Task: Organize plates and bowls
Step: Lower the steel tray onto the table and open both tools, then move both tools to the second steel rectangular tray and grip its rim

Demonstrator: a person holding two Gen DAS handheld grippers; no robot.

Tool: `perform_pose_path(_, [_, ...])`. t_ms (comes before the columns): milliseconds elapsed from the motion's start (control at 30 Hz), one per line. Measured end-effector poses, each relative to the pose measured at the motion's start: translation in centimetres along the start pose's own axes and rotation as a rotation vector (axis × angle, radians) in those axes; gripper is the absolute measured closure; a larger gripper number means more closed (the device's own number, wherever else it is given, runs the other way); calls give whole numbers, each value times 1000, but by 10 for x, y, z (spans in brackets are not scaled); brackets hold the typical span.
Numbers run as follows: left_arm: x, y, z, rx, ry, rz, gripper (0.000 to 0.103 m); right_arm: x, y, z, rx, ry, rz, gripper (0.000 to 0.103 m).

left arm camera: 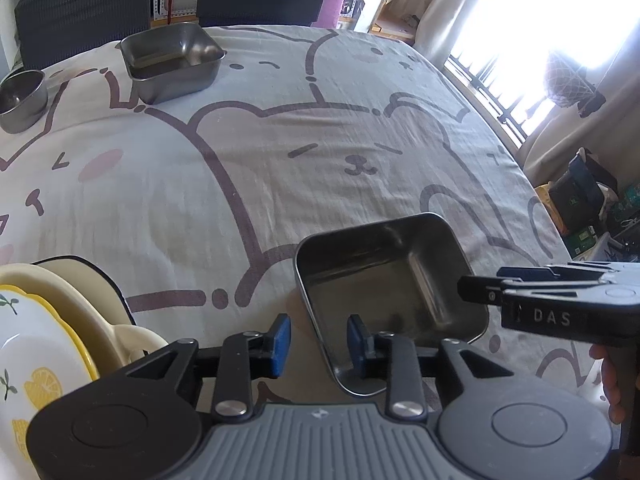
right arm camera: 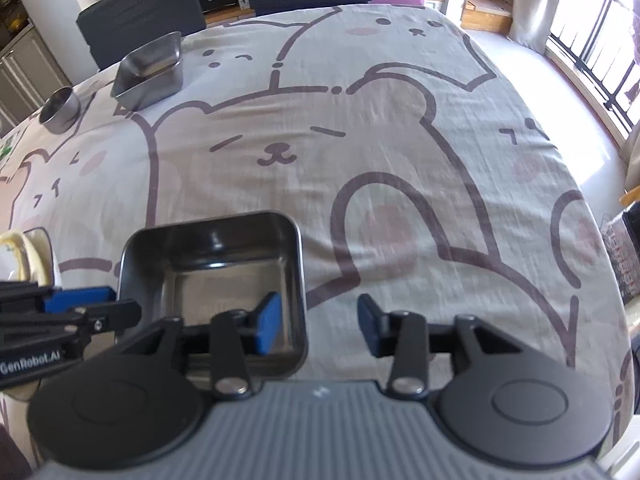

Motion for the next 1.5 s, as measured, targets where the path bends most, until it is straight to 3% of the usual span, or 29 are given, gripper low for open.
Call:
perform_pose_path(100, [2, 4, 0, 12, 5, 6, 58, 4, 6, 2, 13, 7, 2, 35])
perform_pose_path(233, [3, 15, -2, 45, 6, 14, 30, 9, 21, 1, 52, -5, -4, 15])
perform_pose_path(267, [3, 19, -3, 58, 4, 11, 22, 10, 24, 0, 61, -9, 0, 13])
perform_pose_path(467, [-5, 56, -12, 166, 1, 0, 2, 12, 61, -6, 183, -42, 4, 2])
perform_pose_path(733, [-44, 120, -25, 353, 31, -81, 0, -13, 110, -28, 365, -141, -50, 0])
perform_pose_path(1000, [-100, 156, -45, 436, 48, -191, 0, -72, 117, -61, 429, -259, -124, 0])
perform_pose_path(1267, [-160, 166, -90, 474, 71, -225, 0, -126, 73, -94, 364, -515, -256, 0])
perform_pose_path(1500, [-184, 141, -143, 434, -61, -246, 0, -161, 13, -117, 227, -613, -248, 0])
Point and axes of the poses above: each gripper's, at about its wrist camera, not at the fingertips, and y roughly against the way its jaws point, x to its right, z to its underside, the point moved 4 cm from there along -y, roughly the way its jaws point, and after that the axes turned 11 degrees about z, right-handed, at the moved point
